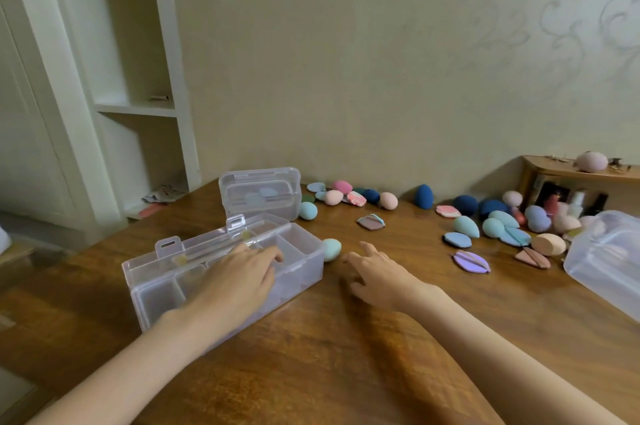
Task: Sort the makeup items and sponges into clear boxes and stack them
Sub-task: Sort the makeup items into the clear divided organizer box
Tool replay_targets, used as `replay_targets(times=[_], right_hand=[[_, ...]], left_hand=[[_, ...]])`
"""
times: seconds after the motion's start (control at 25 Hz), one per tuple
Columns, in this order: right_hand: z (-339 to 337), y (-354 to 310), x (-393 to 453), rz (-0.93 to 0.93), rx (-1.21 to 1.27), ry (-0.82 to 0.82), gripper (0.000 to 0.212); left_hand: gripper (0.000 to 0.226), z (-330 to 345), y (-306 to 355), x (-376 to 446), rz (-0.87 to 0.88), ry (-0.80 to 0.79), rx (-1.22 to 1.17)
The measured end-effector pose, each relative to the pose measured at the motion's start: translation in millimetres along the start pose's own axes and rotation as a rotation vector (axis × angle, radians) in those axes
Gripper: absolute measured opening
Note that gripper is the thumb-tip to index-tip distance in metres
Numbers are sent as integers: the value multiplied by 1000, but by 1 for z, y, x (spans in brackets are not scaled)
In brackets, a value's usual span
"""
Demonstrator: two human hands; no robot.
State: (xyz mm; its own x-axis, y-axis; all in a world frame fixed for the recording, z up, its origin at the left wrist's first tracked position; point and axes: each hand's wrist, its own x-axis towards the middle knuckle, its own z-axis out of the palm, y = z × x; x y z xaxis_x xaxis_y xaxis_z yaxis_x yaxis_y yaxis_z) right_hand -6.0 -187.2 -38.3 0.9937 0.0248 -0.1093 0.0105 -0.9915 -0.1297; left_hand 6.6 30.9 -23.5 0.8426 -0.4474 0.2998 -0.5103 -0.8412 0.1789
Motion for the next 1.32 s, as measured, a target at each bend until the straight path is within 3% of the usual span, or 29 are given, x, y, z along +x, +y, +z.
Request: replay_targets(times=[0.16, 0.48, 0.72, 1.04, 1.2, 1.32], right_hand=[[4, 7, 8, -38, 10, -23, 51], [-7, 19, -9, -47, 90, -25, 40], [-35, 60, -36, 118, 168, 165, 30], [-49, 90, -66, 120, 244, 270, 35], [-46, 84, -67, 0, 198, 205, 32], [-46, 83, -61, 10, 227, 210, 28]], left_hand=[[33, 3, 5, 3, 72, -75, 30], [31, 19, 44, 1, 238, -14, -3], [30, 33, 77, 11, 345, -25, -78], [34, 36, 127, 41, 447, -71, -147], [48, 16, 106, 58, 311, -95, -161], [74, 1, 57, 72, 79, -322, 88]])
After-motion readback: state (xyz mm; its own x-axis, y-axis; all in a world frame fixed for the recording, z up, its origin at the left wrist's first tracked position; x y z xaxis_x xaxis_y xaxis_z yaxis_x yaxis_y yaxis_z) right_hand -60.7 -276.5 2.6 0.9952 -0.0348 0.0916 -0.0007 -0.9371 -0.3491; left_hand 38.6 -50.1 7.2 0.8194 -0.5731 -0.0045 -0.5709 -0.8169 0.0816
